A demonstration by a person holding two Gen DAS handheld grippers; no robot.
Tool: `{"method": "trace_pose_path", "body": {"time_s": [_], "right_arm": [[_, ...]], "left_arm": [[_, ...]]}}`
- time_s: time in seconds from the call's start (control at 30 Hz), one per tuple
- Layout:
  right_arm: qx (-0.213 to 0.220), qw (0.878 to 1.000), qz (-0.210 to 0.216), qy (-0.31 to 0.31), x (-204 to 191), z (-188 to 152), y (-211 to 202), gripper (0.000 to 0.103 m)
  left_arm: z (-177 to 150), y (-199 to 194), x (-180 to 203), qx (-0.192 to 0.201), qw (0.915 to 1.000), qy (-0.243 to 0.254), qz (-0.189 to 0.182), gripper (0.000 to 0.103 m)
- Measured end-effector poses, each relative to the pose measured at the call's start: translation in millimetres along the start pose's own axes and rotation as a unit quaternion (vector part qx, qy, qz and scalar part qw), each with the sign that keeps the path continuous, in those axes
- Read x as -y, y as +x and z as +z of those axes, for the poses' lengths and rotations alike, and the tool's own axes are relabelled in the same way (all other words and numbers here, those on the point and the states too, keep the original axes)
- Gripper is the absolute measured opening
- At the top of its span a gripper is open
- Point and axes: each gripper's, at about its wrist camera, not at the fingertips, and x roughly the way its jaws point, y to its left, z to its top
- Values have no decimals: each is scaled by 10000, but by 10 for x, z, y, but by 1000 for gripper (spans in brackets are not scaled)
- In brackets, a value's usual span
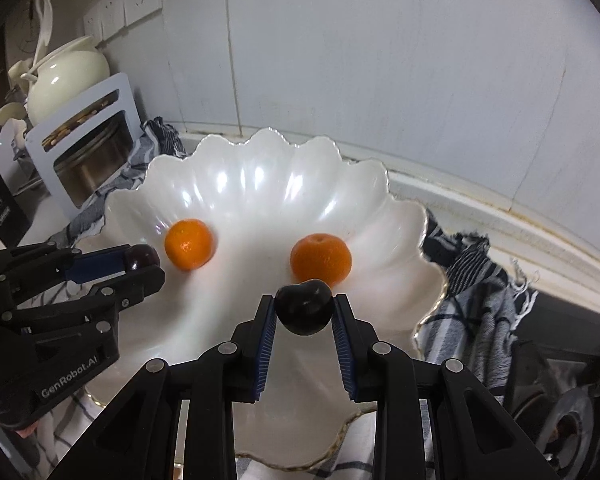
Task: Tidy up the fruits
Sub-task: 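Lower both plums into the bowl, open both grippers and withdraw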
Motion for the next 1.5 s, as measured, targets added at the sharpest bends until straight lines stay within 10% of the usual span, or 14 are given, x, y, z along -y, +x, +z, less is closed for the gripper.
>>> {"method": "trace_pose_path", "body": {"time_s": [0.17, 0.27, 0.83, 1.5], "right_arm": [[-157, 9998, 100, 123, 13, -1, 75, 32], [-167, 9996, 95, 195, 37, -13, 83, 49], [601, 9978, -39, 292, 54, -161, -659, 50], [1675, 9859, -4, -67, -218, -595, -1824, 50]], "left_arm": [[-19, 33, 23, -82, 9999, 68, 78, 46], [-27, -14, 6, -24, 9999, 50, 125, 52], [-106, -846, -31, 616, 9975, -66, 350, 82], [-664, -2017, 137, 1600, 9859, -2, 484, 82]]}}
